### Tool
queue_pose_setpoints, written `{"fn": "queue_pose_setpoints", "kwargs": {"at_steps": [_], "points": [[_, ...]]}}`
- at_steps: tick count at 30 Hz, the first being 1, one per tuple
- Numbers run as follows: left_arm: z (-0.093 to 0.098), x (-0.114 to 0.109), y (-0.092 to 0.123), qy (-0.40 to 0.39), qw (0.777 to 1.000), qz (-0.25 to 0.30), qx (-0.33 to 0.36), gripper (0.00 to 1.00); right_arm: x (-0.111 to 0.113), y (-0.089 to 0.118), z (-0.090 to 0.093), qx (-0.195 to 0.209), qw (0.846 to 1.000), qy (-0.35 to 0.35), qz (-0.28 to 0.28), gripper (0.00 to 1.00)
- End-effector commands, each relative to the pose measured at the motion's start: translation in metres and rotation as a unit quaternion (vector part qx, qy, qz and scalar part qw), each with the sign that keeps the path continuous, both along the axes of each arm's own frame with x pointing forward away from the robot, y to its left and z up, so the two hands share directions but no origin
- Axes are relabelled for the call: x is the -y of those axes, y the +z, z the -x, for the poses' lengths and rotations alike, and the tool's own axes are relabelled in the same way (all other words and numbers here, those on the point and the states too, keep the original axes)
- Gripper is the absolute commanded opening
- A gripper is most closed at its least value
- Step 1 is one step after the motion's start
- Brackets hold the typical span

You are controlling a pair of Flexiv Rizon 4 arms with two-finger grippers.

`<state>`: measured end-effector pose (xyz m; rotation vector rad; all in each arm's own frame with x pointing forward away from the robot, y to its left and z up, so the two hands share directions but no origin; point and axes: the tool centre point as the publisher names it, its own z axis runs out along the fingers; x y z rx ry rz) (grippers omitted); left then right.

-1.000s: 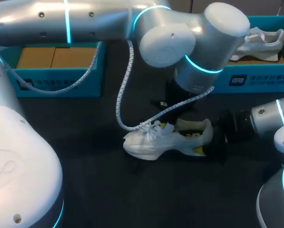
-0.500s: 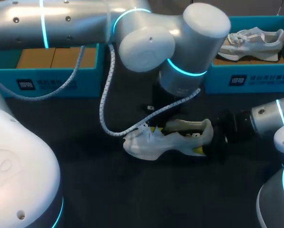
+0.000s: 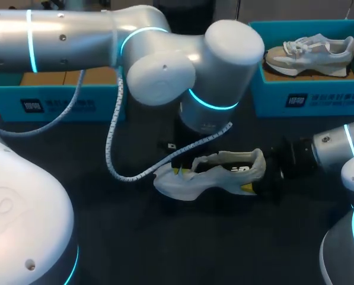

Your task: Take the shoe out of the shoebox, open the shoe tongue, remove and reinsert the insole, then place the shoe into the shoebox

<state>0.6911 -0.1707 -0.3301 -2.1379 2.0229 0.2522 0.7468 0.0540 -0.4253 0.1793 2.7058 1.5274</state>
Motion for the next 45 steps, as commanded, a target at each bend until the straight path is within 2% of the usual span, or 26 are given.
{"fn": "queue_pose_setpoints", "kwargs": {"at_steps": [1, 2, 4, 6, 7, 9, 15, 21, 22, 24, 25, 26, 27, 29, 37, 45], "points": [[0.006, -0.013, -0.005, 0.006, 1.0, 0.006, 0.002, 0.0, -0.002, -0.003, -0.001, 0.0, 1.0, -0.002, 0.001, 0.0], [0.006, -0.017, -0.006, 0.008, 1.0, 0.001, 0.001, 0.0, -0.002, -0.003, -0.001, 0.0, 1.0, -0.002, 0.001, 0.0], [0.005, -0.024, -0.01, 0.016, 1.0, -0.009, 0.001, 0.17, -0.002, -0.003, -0.001, 0.0, 1.0, -0.002, 0.001, 0.0], [0.004, -0.03, -0.013, 0.023, 1.0, -0.019, 0.0, 0.22, -0.002, -0.003, -0.001, 0.0, 1.0, -0.002, 0.001, 0.0], [0.003, -0.033, -0.016, 0.028, 0.999, -0.025, 0.001, 0.33, -0.002, -0.003, -0.001, 0.0, 1.0, -0.002, 0.001, 0.0], [0.002, -0.038, -0.021, 0.031, 0.999, -0.029, -0.001, 0.42, -0.002, -0.003, -0.001, 0.0, 1.0, -0.002, 0.001, 0.0], [-0.001, -0.046, -0.033, 0.043, 0.998, -0.039, -0.008, 0.42, -0.002, -0.003, -0.001, 0.0, 1.0, -0.002, 0.001, 0.0], [-0.012, -0.046, -0.05, 0.056, 0.997, -0.045, -0.018, 0.49, -0.002, -0.003, -0.001, 0.0, 1.0, -0.002, 0.001, 0.0], [-0.014, -0.046, -0.053, 0.057, 0.997, -0.047, -0.018, 0.57, -0.002, -0.003, -0.001, 0.0, 1.0, -0.002, 0.001, 0.0], [-0.018, -0.046, -0.059, 0.063, 0.997, -0.05, -0.019, 0.57, -0.002, -0.003, -0.001, 0.0, 1.0, -0.002, 0.001, 0.0], [-0.02, -0.046, -0.061, 0.066, 0.996, -0.051, -0.021, 0.6, -0.002, -0.003, -0.001, 0.0, 1.0, -0.002, 0.001, 0.0], [-0.021, -0.047, -0.064, 0.068, 0.996, -0.051, -0.024, 0.69, -0.002, -0.003, -0.001, 0.0, 1.0, -0.002, 0.001, 0.0], [-0.024, -0.047, -0.068, 0.07, 0.996, -0.052, -0.026, 0.95, -0.002, -0.003, -0.001, 0.0, 1.0, -0.002, 0.001, 0.0], [-0.025, -0.047, -0.07, 0.071, 0.996, -0.053, -0.026, 1.0, -0.002, -0.003, -0.001, 0.0, 1.0, -0.002, 0.001, 0.0], [-0.032, -0.051, -0.051, 0.069, 0.997, -0.031, -0.021, 1.0, -0.002, -0.003, -0.001, 0.0, 1.0, -0.002, 0.001, 0.0], [-0.028, -0.051, -0.023, 0.008, 1.0, -0.002, -0.022, 1.0, -0.002, -0.003, -0.001, 0.0, 1.0, -0.002, 0.001, 0.0]]}}
